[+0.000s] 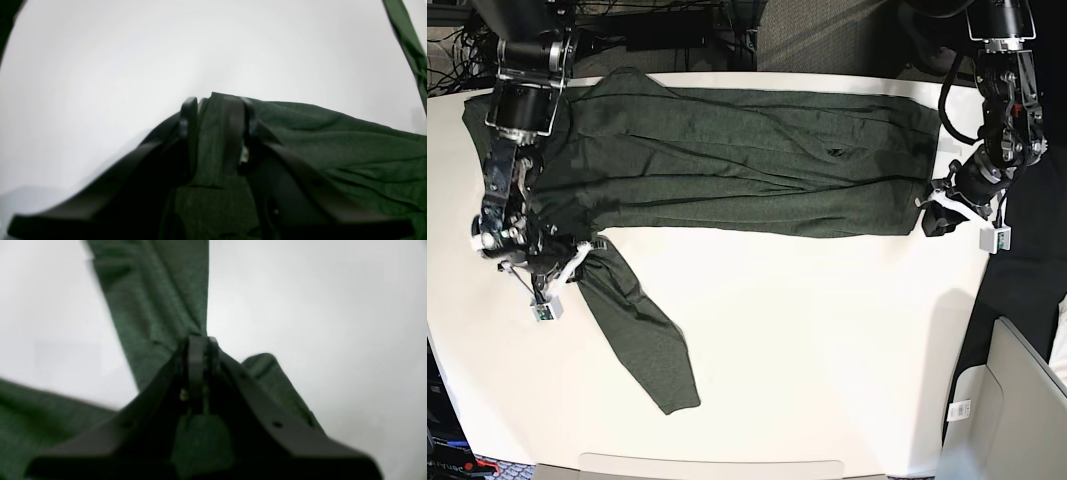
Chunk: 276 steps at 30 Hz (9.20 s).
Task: Fold the T-shirt properly
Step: 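Move the right gripper down the hanging sleeve and grasp it, then fold the grasped sleeve up onto the shirt body with the right gripper, then regrasp the sleeve end with the right gripper, then drag the sleeve across the folded body toward the left gripper, then lay the sleeve on the body and pull the right gripper back toward the shirt's end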
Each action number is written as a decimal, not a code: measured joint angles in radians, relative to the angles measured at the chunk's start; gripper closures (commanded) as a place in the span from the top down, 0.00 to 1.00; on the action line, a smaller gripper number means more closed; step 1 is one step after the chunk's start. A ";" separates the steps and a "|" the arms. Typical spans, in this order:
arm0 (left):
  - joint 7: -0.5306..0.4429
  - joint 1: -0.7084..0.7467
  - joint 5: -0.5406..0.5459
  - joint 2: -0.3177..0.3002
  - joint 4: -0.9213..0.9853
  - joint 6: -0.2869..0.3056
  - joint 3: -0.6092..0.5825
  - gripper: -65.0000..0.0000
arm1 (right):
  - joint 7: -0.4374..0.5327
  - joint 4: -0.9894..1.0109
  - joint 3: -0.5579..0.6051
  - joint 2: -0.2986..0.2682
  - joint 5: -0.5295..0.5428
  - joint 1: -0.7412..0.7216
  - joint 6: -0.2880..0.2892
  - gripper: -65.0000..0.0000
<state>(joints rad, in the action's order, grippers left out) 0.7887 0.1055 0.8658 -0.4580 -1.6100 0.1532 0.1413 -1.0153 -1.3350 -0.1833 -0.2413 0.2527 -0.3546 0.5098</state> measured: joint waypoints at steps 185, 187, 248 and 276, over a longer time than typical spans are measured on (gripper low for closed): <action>0.008 0.043 0.000 0.050 0.000 0.000 0.110 0.20 | 0.102 0.006 0.093 0.232 0.563 0.126 -0.034 0.01; 0.008 0.044 0.000 0.050 0.000 0.000 0.110 0.20 | 0.095 -0.018 0.139 0.264 0.570 0.136 0.000 0.01; 0.307 0.054 -0.006 -0.048 0.000 -0.002 0.107 0.44 | 0.104 -0.197 0.518 0.135 0.645 0.225 -0.115 0.39; 0.350 -0.008 -0.001 -0.049 0.118 0.207 0.103 0.44 | 0.103 -0.436 0.307 -0.021 0.653 0.409 -0.113 0.39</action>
<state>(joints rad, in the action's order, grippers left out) 1.1389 0.0978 0.8646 -0.5072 -1.4918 0.3599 0.2443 -0.9127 -1.7706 0.1238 -0.2619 0.9054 0.0540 0.3969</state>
